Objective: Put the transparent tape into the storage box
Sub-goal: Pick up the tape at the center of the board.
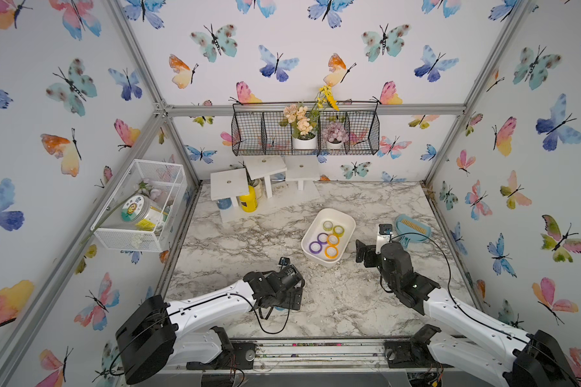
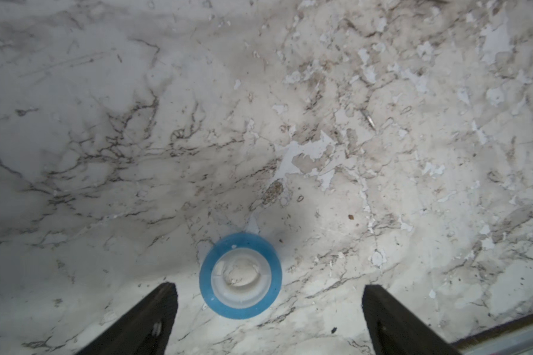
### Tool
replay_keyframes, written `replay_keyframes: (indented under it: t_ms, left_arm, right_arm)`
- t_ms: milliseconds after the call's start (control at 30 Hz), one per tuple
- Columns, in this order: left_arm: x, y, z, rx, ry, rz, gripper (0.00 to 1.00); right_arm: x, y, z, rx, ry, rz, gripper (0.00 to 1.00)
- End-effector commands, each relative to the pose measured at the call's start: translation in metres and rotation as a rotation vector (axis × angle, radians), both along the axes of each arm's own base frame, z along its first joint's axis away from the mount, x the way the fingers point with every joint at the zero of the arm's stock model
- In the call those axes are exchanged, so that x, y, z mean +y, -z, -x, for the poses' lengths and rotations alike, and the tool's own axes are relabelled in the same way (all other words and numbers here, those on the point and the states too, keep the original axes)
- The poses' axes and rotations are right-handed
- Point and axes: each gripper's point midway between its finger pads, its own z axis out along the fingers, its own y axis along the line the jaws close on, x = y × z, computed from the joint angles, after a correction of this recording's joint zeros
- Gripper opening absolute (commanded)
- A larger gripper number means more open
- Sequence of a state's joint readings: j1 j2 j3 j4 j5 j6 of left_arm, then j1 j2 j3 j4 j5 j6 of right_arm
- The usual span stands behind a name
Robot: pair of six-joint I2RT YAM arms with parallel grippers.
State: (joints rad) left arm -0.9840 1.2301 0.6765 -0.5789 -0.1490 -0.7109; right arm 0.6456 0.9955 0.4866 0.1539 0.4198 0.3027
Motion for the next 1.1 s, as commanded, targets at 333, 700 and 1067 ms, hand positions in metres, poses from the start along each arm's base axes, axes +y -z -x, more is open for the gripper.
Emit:
replay_keyframes:
  t_ms: [333,700,1067]
  left_arm:
    - [0.016,0.025,0.008,0.045,-0.039,-0.068,0.90]
    - [0.007,0.033,0.006,0.069,0.004,-0.062,0.79]
    - [0.001,0.040,0.007,0.098,0.031,-0.079,0.68]
  right_arm:
    - [-0.001,-0.002,-0.004,-0.010,0.019,-0.003,0.99]
    - [-0.001,-0.001,-0.004,-0.006,0.018,0.002,0.99]
    - [-0.002,0.000,-0.003,-0.004,0.021,0.003,0.99]
